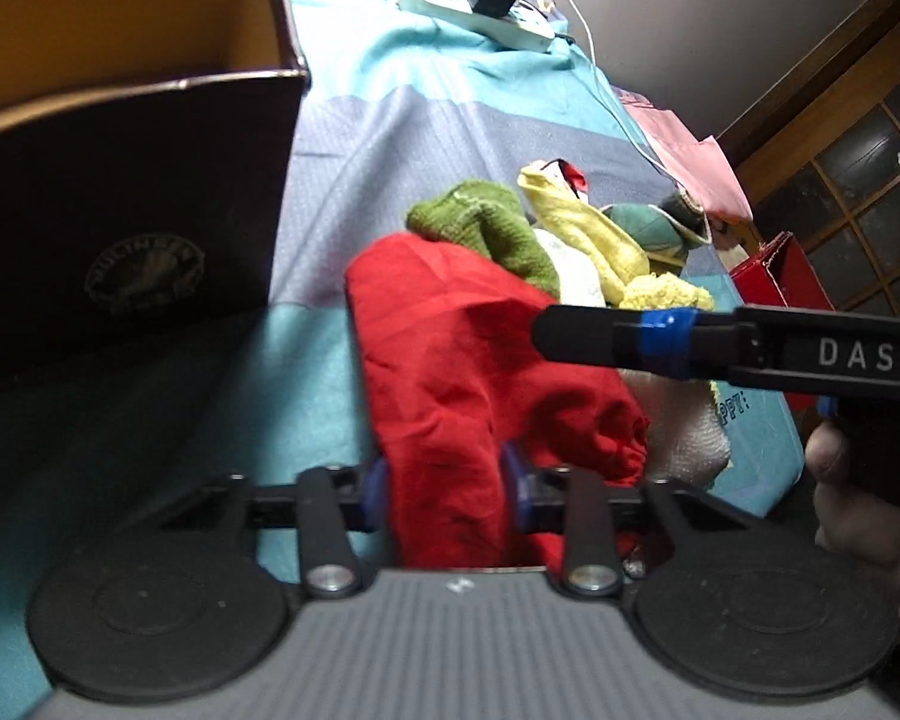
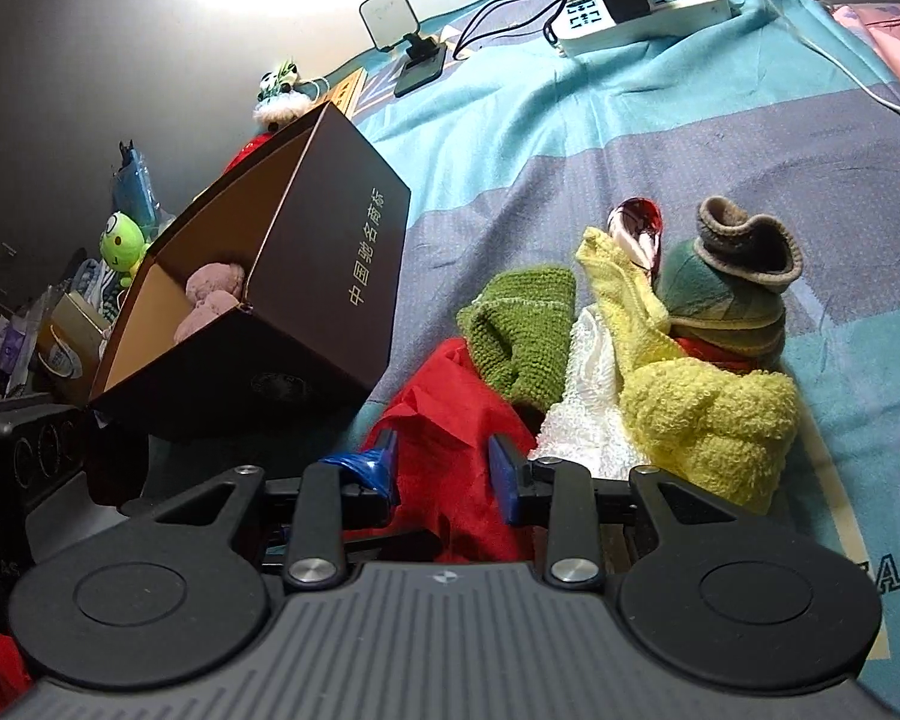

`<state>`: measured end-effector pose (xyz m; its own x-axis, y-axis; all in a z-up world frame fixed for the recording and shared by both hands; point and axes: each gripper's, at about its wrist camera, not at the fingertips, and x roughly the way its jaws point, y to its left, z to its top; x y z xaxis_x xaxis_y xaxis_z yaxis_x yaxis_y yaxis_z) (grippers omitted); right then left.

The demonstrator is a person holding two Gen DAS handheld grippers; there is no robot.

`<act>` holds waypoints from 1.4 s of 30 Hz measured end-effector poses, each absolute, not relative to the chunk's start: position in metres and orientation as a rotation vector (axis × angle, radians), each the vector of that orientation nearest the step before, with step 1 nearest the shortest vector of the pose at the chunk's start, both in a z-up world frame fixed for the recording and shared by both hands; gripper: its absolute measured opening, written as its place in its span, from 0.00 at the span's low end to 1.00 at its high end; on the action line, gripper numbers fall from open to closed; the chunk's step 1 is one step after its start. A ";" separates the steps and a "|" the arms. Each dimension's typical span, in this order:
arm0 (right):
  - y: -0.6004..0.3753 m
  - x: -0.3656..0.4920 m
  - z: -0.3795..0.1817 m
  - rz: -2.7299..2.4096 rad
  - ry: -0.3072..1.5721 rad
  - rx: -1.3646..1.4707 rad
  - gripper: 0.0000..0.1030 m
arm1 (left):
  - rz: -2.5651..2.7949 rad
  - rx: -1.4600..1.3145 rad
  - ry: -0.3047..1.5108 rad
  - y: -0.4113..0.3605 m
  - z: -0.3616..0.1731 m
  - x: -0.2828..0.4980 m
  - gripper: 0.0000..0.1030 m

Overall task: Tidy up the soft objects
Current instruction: 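Grasp the red cloth with the right gripper and lift it, then lower the red cloth into the cardboard box and open the right gripper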

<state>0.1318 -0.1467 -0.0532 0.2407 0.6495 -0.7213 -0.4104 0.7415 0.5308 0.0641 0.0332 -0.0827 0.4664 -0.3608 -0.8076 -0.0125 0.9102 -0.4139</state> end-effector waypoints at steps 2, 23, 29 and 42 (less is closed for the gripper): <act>-0.142 0.132 -0.053 0.740 1.114 0.235 0.15 | -0.217 -0.376 1.048 0.034 -0.078 0.060 0.07; -0.098 0.126 0.040 1.014 0.998 0.510 0.18 | -0.313 -0.169 0.618 0.079 0.069 -0.003 0.02; -0.038 0.141 0.073 1.091 0.885 0.502 0.18 | -0.220 -0.084 0.475 0.128 0.113 -0.002 0.02; 0.092 0.154 0.072 1.191 0.777 0.411 0.17 | 0.013 -0.019 0.358 0.241 0.122 0.004 0.02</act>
